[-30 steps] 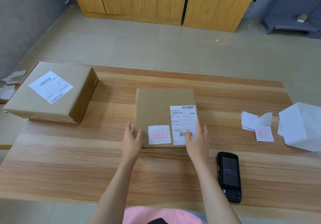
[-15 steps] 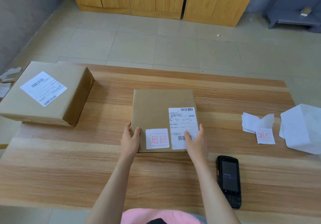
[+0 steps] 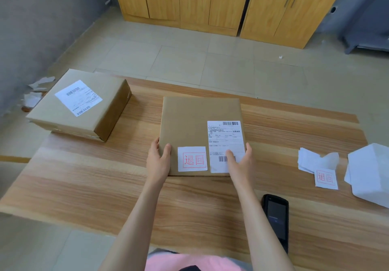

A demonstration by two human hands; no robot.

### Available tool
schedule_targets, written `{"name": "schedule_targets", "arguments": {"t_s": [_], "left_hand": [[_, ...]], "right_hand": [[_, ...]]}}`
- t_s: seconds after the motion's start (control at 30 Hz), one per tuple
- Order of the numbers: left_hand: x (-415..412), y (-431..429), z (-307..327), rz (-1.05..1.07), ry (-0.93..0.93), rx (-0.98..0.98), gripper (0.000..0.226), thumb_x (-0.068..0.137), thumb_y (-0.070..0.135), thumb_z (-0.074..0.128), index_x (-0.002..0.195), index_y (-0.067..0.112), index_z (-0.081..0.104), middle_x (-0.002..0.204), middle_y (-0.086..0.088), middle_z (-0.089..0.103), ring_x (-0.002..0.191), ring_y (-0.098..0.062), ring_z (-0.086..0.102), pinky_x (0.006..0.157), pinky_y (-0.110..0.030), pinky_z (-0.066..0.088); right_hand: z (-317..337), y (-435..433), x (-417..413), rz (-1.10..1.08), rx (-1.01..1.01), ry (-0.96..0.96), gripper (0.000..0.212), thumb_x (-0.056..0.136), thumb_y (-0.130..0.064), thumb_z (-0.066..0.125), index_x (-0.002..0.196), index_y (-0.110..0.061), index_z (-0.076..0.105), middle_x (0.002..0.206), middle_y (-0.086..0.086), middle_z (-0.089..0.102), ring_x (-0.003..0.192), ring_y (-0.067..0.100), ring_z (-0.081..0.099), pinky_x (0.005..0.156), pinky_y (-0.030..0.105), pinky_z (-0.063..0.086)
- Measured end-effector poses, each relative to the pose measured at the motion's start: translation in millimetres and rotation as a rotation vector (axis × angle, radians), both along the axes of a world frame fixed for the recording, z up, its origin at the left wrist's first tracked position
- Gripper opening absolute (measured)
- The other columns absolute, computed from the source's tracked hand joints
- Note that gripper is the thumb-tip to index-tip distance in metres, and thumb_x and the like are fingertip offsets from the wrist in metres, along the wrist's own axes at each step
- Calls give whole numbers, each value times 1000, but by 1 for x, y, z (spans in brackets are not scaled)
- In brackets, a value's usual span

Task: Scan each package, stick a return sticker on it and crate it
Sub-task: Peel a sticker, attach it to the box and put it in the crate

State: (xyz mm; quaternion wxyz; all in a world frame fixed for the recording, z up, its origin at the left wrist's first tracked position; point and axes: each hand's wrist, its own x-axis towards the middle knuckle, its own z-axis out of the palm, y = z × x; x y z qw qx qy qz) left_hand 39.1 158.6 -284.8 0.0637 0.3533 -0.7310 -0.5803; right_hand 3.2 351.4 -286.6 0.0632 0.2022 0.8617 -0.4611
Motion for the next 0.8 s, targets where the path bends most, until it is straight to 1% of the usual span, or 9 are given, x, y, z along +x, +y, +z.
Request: {"name": "schedule_targets", "arguments": {"t_s": [0.1, 0.13, 0.17, 0.23, 0.33, 0.5, 0.63, 0.7, 0.8], "left_hand": [[13, 0, 15, 51, 58, -6, 44, 97, 21, 49, 140, 15, 40, 124, 5, 53, 111, -10, 50, 90, -25, 38], [19, 0, 19, 77, 77, -1, 44, 97, 21, 48, 140, 15, 40, 123, 5, 53, 110, -8, 50, 90, -24, 37], [26, -2, 21, 105, 90, 6, 45, 97, 21, 49, 141, 15, 39, 125, 5, 53, 112, -8, 51, 92, -25, 39], [43, -5, 24, 168, 100, 5, 46, 97, 23, 49, 141, 17, 39, 130, 3, 54, 117, -12, 53, 100, -34, 43], [72, -11, 31, 270, 109, -4, 46, 96, 29, 49, 140, 21, 40, 128, 3, 57, 115, -14, 57, 101, -42, 45], [130, -15, 42, 486, 124, -47, 47, 97, 29, 49, 141, 21, 39, 132, 4, 55, 120, -13, 53, 104, -37, 42], [179, -18, 49, 661, 143, -44, 48, 96, 29, 49, 143, 20, 37, 134, 2, 54, 120, -14, 54, 105, -39, 42], [202, -20, 53, 748, 153, -62, 46, 97, 25, 48, 142, 17, 38, 131, 2, 55, 116, -14, 56, 102, -36, 44], [231, -26, 62, 850, 155, -102, 44, 98, 24, 47, 141, 17, 39, 126, 5, 54, 110, -11, 55, 94, -27, 43]], "right_hand": [[14, -4, -1, 68, 19, 36, 70, 90, -38, 54, 150, -21, 21, 151, -4, 35, 134, 20, 39, 102, 41, 38], [18, -6, 0, 94, 24, 43, 70, 90, -38, 54, 150, -21, 21, 151, -2, 35, 133, 21, 40, 102, 42, 38], [22, -8, 1, 122, 30, 49, 70, 90, -38, 54, 149, -21, 22, 150, -1, 36, 132, 23, 41, 102, 42, 39], [28, -14, 7, 184, 27, 63, 71, 89, -40, 54, 149, -22, 22, 148, 0, 39, 130, 23, 43, 102, 44, 40], [38, -26, 14, 285, 14, 88, 70, 89, -40, 55, 149, -23, 23, 147, 0, 40, 130, 23, 42, 103, 42, 38], [48, -54, 37, 500, -3, 132, 69, 89, -38, 55, 149, -22, 23, 147, -1, 40, 130, 22, 42, 100, 41, 38], [50, -81, 65, 669, -44, 157, 69, 88, -37, 55, 148, -20, 25, 144, 0, 43, 128, 24, 45, 101, 43, 40], [51, -96, 78, 753, -53, 158, 69, 88, -37, 55, 148, -19, 25, 144, 1, 43, 127, 25, 45, 100, 43, 40], [56, -123, 96, 860, -65, 152, 69, 88, -38, 53, 148, -19, 25, 144, 1, 42, 127, 26, 44, 97, 41, 39]]}}
